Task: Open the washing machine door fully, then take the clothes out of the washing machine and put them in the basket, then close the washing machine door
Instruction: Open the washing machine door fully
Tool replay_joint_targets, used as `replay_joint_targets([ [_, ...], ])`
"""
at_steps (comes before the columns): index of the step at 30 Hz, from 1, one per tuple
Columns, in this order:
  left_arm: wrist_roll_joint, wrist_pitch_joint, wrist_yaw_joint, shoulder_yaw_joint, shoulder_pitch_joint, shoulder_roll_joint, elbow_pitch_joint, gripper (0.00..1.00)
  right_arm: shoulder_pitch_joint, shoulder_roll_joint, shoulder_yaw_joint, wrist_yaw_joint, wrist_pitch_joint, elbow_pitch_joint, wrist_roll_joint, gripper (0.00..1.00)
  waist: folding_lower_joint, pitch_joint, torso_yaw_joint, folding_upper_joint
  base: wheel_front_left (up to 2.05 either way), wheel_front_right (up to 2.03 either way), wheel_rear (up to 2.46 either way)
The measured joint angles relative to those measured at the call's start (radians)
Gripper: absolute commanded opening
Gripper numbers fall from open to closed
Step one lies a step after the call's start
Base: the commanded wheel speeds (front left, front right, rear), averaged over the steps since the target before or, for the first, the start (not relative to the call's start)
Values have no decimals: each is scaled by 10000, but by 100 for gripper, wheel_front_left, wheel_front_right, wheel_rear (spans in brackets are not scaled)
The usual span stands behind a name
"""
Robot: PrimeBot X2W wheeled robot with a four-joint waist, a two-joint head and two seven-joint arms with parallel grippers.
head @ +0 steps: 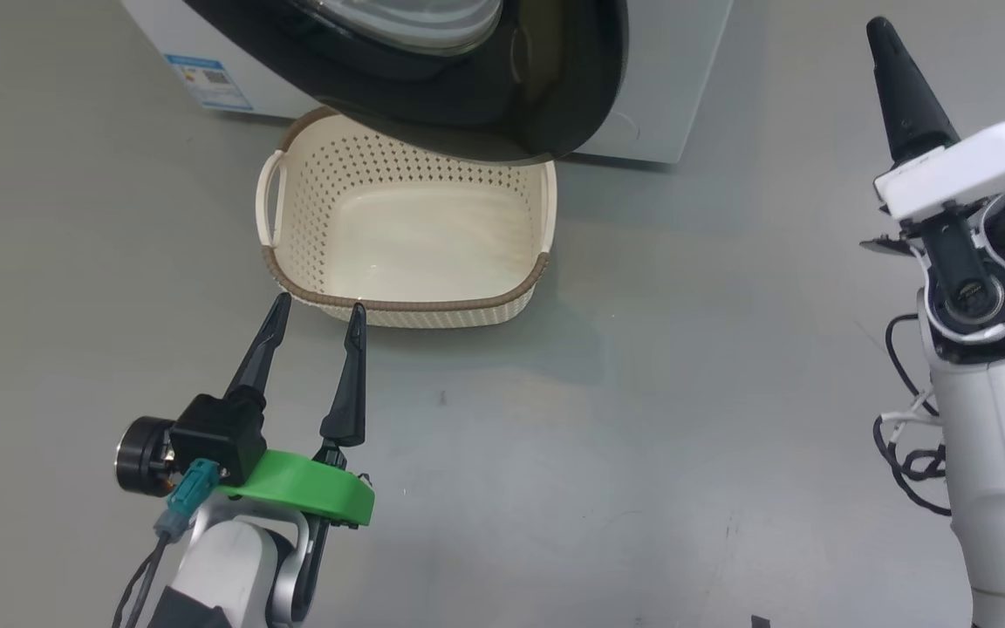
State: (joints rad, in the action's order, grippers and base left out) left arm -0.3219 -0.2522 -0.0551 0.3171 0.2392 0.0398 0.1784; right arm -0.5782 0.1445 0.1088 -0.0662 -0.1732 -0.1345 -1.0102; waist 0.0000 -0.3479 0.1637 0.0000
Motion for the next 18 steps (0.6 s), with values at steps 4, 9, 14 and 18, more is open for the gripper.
replay_joint_targets([
  [4,-146,0,0,144,170,-8,-8,100,-802,-128,-366,403,-894,-372,-980,0,0,-321,383,0,0,0,0],
  [9,-301,0,-10,278,334,-15,-17,100,-1562,-203,-621,878,-1720,-721,-1808,0,0,-617,744,0,0,0,0],
  [14,-410,0,-25,395,440,-31,-48,100,-2480,-284,-813,1467,-2520,-1114,-2502,0,0,-963,1122,0,0,0,0],
  [18,-616,0,-27,489,617,-38,-77,100,-3151,-330,-884,1653,-3014,-1440,-2853,0,0,-1186,1361,0,0,0,0],
])
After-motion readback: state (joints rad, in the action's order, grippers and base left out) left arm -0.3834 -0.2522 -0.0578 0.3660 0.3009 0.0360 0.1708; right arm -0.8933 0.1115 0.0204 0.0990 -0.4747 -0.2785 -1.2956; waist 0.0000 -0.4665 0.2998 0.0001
